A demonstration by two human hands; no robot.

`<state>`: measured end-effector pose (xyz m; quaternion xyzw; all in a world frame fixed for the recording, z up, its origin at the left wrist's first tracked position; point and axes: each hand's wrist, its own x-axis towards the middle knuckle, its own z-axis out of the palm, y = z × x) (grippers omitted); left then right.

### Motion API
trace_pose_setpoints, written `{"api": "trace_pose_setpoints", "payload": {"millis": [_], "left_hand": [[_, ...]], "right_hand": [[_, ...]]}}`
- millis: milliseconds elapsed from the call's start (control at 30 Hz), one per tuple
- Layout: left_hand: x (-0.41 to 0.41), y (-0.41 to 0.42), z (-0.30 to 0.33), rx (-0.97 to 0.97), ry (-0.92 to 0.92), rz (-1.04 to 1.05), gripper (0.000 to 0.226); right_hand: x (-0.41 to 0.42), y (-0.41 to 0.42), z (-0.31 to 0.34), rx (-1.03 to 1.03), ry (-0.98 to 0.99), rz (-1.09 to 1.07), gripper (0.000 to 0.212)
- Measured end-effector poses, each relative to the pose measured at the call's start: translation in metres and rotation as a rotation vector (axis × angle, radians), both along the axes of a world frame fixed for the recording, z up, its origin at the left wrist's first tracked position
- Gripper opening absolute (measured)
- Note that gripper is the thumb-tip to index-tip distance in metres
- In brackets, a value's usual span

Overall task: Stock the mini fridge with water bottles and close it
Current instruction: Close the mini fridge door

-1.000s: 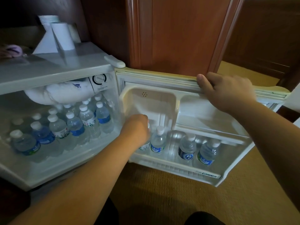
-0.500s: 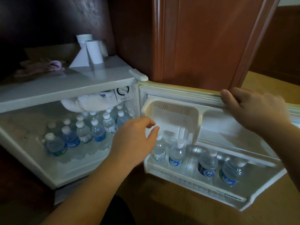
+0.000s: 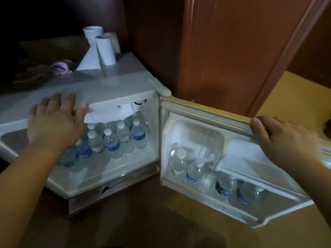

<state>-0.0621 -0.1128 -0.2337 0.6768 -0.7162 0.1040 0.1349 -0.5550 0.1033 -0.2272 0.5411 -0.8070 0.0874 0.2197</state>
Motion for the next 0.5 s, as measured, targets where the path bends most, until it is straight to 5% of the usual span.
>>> {"api": "trace_pose_setpoints", "payload": {"millis": [500], "left_hand": [[-0.005,0.032,0.038,0.339,-0.097,0.043,0.062]], "right_hand": [[0.081,0.042,0.056,0.385,-0.426,-0.215,0.071]]}}
